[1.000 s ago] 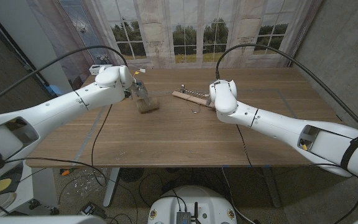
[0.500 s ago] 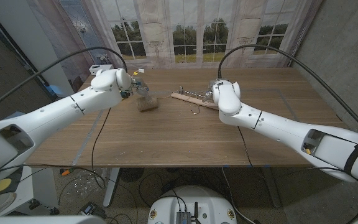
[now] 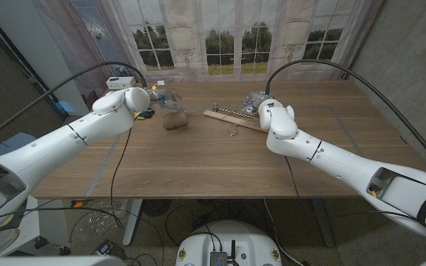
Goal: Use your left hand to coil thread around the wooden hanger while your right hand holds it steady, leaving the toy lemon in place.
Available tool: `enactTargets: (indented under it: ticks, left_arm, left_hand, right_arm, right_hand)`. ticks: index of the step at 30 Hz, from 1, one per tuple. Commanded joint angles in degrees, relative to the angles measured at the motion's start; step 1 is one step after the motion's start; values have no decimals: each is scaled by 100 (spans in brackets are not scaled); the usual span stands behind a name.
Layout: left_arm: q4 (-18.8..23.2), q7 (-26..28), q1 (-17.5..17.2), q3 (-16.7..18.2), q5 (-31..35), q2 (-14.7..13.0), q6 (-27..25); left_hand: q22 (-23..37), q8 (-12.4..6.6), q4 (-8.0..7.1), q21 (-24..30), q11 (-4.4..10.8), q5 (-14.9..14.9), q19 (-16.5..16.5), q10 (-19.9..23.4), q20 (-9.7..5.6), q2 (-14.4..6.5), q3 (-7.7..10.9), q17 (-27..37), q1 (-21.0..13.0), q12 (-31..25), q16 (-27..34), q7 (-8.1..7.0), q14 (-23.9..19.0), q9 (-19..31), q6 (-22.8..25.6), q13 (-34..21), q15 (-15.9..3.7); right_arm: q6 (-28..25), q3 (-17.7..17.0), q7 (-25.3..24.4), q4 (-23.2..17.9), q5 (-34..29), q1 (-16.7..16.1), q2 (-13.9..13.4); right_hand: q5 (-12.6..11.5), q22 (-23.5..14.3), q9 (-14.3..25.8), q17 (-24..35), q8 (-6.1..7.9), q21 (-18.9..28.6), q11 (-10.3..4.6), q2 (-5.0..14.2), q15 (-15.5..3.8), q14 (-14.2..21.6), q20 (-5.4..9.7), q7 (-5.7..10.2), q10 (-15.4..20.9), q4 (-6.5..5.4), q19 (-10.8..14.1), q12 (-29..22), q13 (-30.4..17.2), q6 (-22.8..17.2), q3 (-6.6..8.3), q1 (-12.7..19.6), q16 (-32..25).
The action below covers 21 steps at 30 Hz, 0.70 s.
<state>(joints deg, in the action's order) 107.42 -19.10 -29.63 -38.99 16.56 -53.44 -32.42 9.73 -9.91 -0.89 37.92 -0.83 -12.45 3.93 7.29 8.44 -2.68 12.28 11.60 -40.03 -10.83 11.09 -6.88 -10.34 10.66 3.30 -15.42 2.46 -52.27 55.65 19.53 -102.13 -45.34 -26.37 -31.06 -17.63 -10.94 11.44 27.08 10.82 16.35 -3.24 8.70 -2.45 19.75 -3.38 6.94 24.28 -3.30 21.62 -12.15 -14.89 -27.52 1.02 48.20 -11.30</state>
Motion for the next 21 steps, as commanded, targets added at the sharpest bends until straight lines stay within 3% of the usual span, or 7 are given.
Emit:
enactTargets:
  ticks: [1,12,15,21]
  left_arm:
    - [-316,1111,-889,1030,-1309,-34,1587]
    - [-744,1757,-1333,1476,-2013,162,2943]
    - [-791,2153,-1493,1582,-1976,249,3225]
    - [-1083,2332,-1707,1788,-2319,390,3917]
  left_hand:
    - [30,-7,-50,-23,12,30,30,-70,-52,-95,24,17,54,-7,44,-45,56,-5,-58,12,-13]
    - [32,-103,-84,-31,-57,121,256,137,-182,-296,88,-13,135,-125,112,2,-131,-17,128,84,-134]
    - [35,-162,-38,-44,-96,152,406,362,-198,-564,255,-40,63,-205,147,79,-285,-23,345,141,-184]
    - [35,-195,85,-39,-78,157,657,639,-267,-680,434,-75,-38,-278,197,145,-570,-28,616,213,-236]
  right_arm:
    - [771,-857,-1795,-198,1210,-730,-7]
    - [2202,-1652,-3024,-183,2622,-1364,1]
    - [2761,-1887,-3484,-76,3021,-1601,107]
    - [3544,-2159,-4018,48,3649,-1928,270]
  right_hand:
    - [-9,7,0,-35,56,-21,32,54,-518,110,-8,-49,87,23,70,-19,-4,-65,82,84,-43]
    - [79,10,-10,-117,94,-7,98,158,-460,215,4,-147,231,73,155,-59,13,-180,233,179,-67]
    - [159,8,-18,-168,99,-2,177,187,-438,373,-18,-205,397,96,199,-109,23,-219,342,222,-115]
    - [240,5,-23,-214,126,6,241,201,-368,462,-46,-307,504,112,240,-132,31,-312,437,246,-132]
